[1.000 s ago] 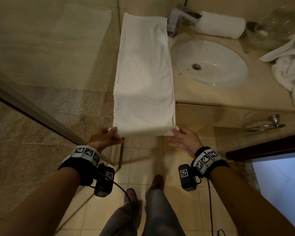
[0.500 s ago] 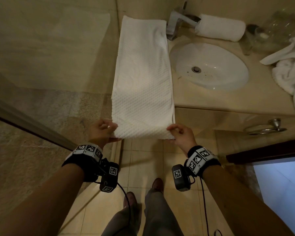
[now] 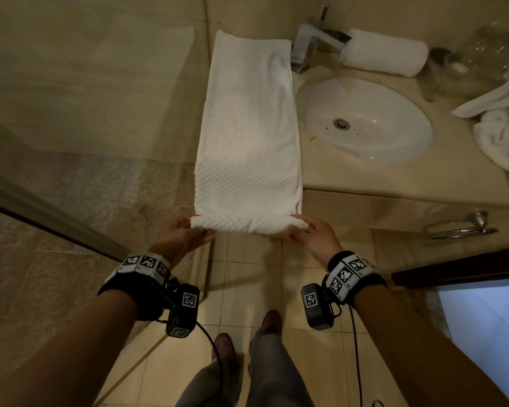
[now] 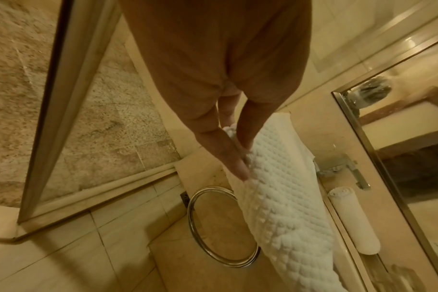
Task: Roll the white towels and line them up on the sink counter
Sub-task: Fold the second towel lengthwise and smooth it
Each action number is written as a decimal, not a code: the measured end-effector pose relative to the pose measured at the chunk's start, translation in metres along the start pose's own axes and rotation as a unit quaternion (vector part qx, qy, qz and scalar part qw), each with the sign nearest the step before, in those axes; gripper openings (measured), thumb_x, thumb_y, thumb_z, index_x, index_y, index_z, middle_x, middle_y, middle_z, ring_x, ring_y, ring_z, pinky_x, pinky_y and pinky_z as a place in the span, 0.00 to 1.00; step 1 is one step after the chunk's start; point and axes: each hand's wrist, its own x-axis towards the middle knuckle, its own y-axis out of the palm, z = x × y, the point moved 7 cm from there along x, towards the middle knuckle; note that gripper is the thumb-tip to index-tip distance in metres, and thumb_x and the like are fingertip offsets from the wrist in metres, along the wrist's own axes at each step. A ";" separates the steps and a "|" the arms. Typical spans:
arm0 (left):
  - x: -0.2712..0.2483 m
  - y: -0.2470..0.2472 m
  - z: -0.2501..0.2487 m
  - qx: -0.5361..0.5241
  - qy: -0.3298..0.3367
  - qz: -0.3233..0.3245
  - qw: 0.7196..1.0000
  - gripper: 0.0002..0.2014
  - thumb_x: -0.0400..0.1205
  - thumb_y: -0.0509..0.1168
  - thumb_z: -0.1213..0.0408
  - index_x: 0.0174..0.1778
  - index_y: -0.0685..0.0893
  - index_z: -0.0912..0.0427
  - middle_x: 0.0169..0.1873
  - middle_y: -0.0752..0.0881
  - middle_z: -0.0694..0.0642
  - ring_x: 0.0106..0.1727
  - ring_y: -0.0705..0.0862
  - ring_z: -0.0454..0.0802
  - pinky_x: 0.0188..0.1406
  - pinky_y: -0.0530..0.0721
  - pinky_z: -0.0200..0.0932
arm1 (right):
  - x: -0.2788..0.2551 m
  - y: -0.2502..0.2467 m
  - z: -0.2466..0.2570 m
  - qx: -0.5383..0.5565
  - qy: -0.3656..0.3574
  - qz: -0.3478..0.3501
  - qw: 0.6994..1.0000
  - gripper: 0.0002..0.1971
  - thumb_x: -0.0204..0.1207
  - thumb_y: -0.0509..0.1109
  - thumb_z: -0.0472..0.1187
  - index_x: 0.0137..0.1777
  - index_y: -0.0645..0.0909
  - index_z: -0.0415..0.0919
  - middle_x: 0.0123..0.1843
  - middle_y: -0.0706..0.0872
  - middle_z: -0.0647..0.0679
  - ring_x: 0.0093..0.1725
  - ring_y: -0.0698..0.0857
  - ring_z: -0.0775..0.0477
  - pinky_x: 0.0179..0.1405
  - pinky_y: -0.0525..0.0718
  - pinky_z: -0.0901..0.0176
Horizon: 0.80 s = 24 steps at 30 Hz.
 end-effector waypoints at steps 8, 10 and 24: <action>0.018 -0.007 -0.011 0.114 0.023 -0.060 0.991 0.13 0.82 0.68 0.54 0.41 0.80 0.61 0.50 0.87 0.58 0.53 0.86 0.55 0.50 0.88 0.56 | 0.028 -0.010 -0.008 -0.153 0.039 -0.049 0.986 0.34 0.63 0.72 0.71 0.40 0.83 0.35 0.33 0.82 0.47 0.42 0.86 0.33 0.50 0.87 0.35; 0.023 -0.005 -0.017 0.094 0.025 -0.057 0.994 0.13 0.81 0.68 0.54 0.42 0.81 0.62 0.51 0.88 0.60 0.55 0.86 0.58 0.53 0.88 0.58 | 0.042 -0.010 -0.019 -0.125 0.051 -0.029 0.990 0.50 0.51 0.71 0.81 0.48 0.81 0.30 0.40 0.85 0.37 0.52 0.86 0.28 0.53 0.84 0.28; 0.019 0.002 -0.041 0.053 0.094 -0.088 0.990 0.06 0.79 0.71 0.70 0.50 0.88 0.64 0.58 0.85 0.64 0.54 0.85 0.61 0.33 0.91 0.53 | 0.035 0.004 0.021 0.084 0.005 -0.052 0.995 0.06 0.81 0.70 0.40 0.54 0.86 0.42 0.59 0.80 0.41 0.45 0.87 0.37 0.32 0.91 0.47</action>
